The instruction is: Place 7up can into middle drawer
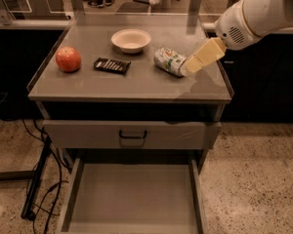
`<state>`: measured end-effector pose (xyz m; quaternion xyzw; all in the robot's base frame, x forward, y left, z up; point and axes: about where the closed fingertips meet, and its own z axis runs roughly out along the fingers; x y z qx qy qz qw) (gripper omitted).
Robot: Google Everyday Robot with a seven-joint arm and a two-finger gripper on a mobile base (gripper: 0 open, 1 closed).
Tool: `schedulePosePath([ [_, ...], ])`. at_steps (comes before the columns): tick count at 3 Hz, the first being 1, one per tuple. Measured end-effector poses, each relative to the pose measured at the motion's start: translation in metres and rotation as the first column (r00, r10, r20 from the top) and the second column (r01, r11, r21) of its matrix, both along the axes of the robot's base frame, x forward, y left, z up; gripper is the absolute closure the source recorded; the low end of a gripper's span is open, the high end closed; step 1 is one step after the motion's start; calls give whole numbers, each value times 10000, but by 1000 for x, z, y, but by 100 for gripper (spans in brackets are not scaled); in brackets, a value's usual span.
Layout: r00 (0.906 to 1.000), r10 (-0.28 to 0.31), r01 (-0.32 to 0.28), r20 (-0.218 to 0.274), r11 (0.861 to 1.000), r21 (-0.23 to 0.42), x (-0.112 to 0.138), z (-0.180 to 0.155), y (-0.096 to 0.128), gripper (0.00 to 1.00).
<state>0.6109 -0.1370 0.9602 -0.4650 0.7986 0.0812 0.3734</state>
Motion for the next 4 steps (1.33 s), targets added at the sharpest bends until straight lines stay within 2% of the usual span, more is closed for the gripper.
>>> schedulePosePath([
  [1,9933,-911,871,716,9945,575,28,-4,5,0],
  [3,9932,-982,932,630,9926,781,37,-11,11,0],
  [4,9946,-926,874,471,9908,1034,58,-29,24,0],
])
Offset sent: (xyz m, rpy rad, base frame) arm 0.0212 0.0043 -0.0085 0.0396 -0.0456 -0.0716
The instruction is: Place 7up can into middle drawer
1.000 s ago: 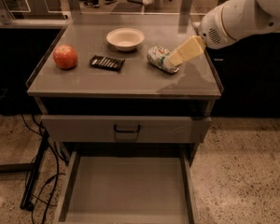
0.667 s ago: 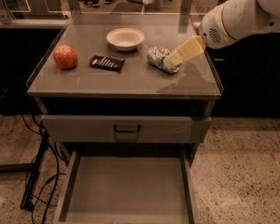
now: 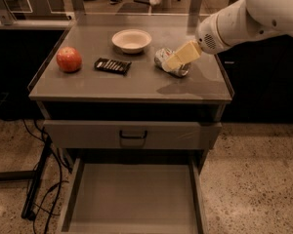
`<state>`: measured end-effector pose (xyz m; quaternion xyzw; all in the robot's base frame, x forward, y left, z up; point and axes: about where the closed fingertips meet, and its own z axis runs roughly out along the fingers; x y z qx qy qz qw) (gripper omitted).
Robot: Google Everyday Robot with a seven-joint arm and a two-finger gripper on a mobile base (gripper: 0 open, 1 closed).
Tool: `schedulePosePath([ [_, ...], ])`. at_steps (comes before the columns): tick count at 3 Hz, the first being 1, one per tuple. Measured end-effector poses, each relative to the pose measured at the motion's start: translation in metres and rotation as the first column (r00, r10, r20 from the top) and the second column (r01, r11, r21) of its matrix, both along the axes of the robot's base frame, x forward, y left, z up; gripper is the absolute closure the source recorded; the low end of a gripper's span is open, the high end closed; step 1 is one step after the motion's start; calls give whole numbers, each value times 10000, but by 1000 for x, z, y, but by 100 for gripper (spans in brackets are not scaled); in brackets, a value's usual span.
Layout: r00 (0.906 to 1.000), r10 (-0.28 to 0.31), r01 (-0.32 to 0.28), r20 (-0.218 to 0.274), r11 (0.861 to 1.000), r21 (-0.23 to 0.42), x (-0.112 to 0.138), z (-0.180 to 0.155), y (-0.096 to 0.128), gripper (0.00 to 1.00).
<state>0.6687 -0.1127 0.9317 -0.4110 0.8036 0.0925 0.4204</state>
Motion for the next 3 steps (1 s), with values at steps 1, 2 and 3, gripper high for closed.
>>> schedulePosePath([
  [1,9998,69,-65,-163,9996,259,21,-21,16,0],
  [2,9997,30,-22,-235,9995,308,39,-43,27,0],
  [3,9996,24,-15,-292,9995,301,48,-59,33,0],
])
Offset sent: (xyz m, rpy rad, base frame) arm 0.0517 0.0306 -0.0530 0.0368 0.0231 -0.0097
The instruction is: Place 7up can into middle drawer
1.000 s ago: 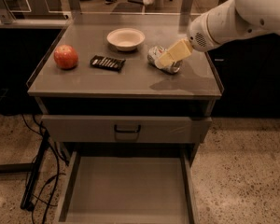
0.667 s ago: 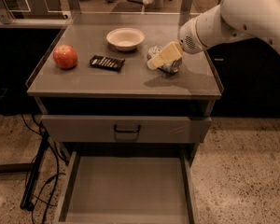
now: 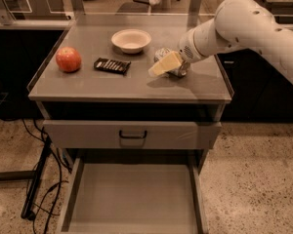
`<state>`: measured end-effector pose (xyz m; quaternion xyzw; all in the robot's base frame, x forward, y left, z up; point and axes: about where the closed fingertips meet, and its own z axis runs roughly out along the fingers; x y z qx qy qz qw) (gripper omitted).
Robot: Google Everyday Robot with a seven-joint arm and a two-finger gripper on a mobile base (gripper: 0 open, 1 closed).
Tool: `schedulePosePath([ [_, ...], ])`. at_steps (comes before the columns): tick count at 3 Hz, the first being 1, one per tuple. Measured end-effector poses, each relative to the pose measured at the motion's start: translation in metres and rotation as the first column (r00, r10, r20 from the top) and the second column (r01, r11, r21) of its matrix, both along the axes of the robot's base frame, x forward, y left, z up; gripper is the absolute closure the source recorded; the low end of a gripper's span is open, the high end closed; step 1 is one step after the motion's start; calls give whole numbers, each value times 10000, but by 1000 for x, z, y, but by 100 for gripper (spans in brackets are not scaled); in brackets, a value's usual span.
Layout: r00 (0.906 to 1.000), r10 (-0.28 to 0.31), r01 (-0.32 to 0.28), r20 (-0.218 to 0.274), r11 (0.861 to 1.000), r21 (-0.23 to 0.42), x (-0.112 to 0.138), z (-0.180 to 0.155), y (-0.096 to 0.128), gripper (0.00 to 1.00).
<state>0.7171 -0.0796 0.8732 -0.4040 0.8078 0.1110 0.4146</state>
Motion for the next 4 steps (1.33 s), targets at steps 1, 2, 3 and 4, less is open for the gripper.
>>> schedulePosePath([
  [1,9998,-89,89,-151,10000,-11,11,-30,2,0],
  [2,9998,-89,88,-151,10000,-11,11,-31,2,0],
  [3,9998,-88,88,-151,10000,-11,11,-31,2,19],
  [4,9998,-88,87,-152,10000,-11,11,-31,2,51],
])
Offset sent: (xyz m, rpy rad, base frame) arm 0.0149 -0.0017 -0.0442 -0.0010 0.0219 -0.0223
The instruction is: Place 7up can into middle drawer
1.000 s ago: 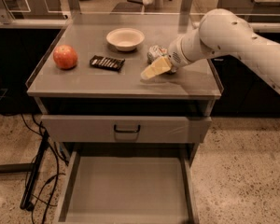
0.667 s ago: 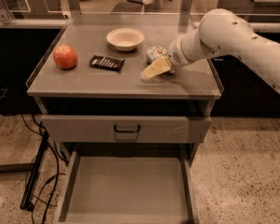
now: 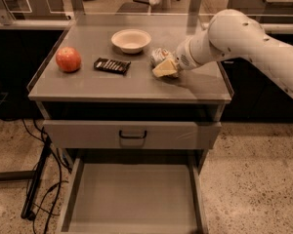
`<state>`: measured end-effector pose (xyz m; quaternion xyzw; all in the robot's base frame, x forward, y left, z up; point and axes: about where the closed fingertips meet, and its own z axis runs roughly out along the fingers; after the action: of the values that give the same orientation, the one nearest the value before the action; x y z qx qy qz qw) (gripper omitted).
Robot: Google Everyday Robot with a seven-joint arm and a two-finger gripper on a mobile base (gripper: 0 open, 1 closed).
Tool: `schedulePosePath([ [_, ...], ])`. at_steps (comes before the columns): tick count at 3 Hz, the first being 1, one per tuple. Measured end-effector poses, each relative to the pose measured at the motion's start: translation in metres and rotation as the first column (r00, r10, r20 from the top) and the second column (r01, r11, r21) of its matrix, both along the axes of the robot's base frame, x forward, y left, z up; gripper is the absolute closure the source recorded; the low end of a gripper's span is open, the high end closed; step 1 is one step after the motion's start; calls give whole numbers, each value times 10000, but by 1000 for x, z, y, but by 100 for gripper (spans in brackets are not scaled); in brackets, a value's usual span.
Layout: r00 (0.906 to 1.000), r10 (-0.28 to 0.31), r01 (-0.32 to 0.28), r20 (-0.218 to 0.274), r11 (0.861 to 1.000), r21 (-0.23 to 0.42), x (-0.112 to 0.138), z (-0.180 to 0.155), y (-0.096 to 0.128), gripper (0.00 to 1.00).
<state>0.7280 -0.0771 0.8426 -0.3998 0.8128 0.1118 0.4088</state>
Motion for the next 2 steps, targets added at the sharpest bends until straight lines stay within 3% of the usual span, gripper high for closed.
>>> schedulePosePath([
  [2,10000,1,-1,-1,10000,0,0,0,0,97],
])
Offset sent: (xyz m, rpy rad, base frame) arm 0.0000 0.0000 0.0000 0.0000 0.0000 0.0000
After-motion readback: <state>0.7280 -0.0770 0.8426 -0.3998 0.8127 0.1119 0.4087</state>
